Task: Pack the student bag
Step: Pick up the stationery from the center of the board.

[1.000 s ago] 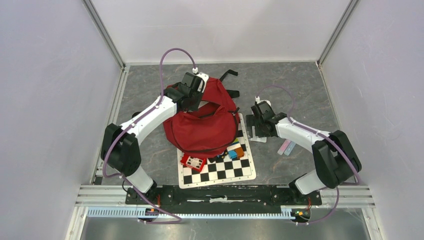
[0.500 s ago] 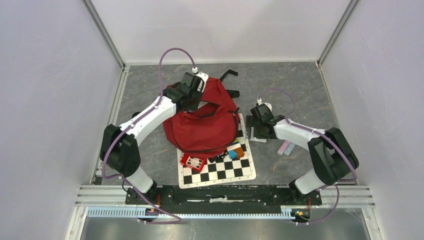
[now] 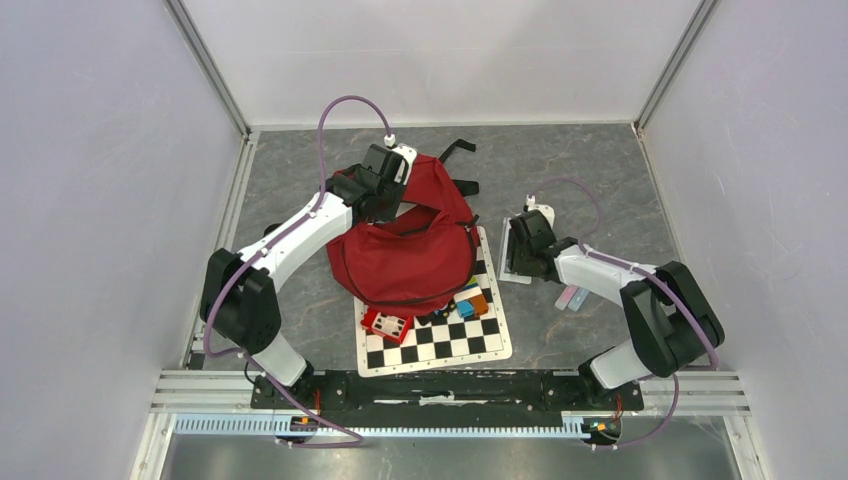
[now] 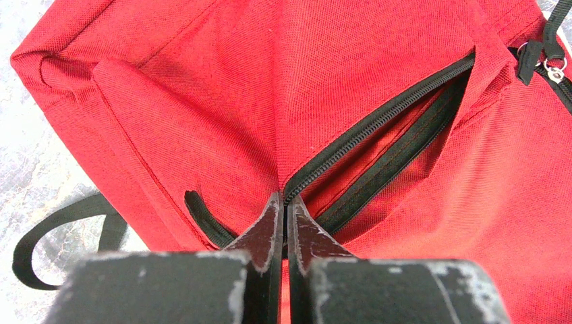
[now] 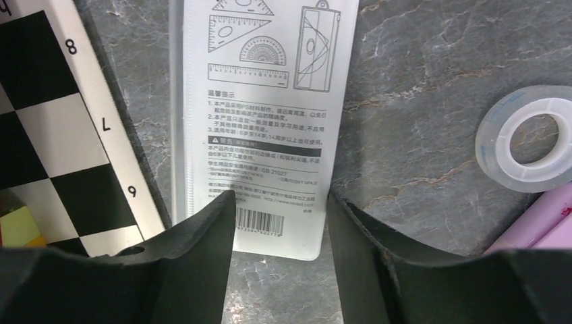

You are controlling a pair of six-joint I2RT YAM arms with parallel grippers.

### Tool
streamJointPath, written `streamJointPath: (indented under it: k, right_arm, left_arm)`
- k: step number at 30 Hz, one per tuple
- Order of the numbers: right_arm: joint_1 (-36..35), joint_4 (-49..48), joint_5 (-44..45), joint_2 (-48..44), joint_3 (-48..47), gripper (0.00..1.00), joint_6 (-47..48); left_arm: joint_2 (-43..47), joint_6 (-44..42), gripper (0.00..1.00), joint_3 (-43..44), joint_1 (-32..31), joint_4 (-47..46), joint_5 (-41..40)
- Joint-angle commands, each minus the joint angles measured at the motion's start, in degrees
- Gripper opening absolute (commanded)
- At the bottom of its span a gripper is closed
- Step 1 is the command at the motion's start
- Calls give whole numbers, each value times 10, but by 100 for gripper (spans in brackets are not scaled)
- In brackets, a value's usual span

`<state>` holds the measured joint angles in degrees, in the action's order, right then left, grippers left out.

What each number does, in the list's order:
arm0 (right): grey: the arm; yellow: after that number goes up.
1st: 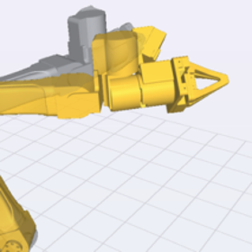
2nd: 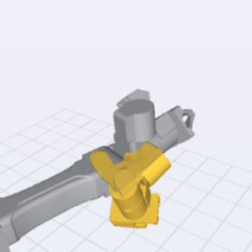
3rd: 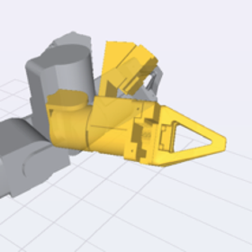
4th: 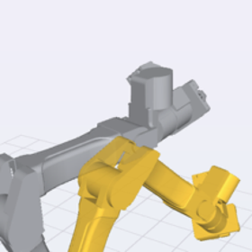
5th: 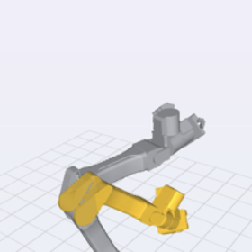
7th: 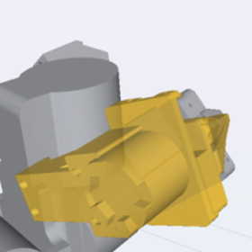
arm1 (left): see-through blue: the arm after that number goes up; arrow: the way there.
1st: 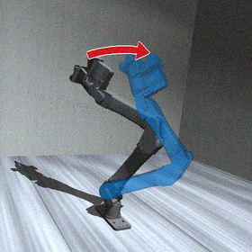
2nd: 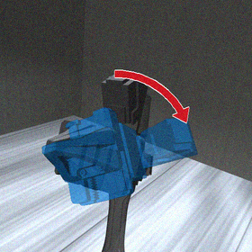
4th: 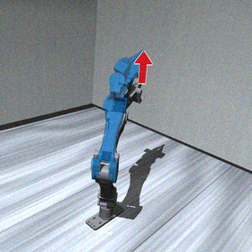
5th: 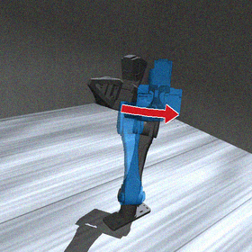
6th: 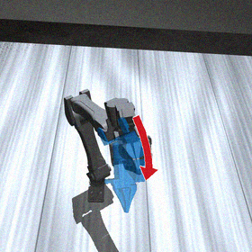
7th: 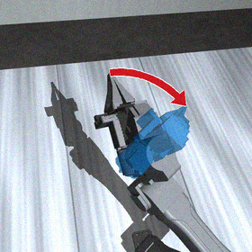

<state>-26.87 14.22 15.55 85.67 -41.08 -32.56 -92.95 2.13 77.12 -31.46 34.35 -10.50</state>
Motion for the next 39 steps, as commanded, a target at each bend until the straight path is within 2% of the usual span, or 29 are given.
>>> streamJointPath:
  k: [1, 10, 16, 23, 31, 39]
  right_arm:
    - [2, 24, -21, -7, 30, 52, -17]
    - [15, 15, -36, -33, 43, 14, -20]
    - [17, 31, -39, -73, 33, 0, -18]
    - [17, 78, -51, -145, -11, 0, 13]
    - [17, 126, -119, -218, -68, 0, 49]
    - [-13, 113, -268, -239, -134, 0, 46]
  left_arm:
    - [29, 17, 2, 8, -1, -2, 7]
    - [31, 17, 2, 8, -1, -1, 5]
    - [32, 16, 2, 8, -1, 0, 4]
    - [33, 17, 2, 9, -1, 0, 6]
    - [33, 21, 2, 9, -1, -1, 13]
    - [32, 24, 2, 10, -1, -1, 21]
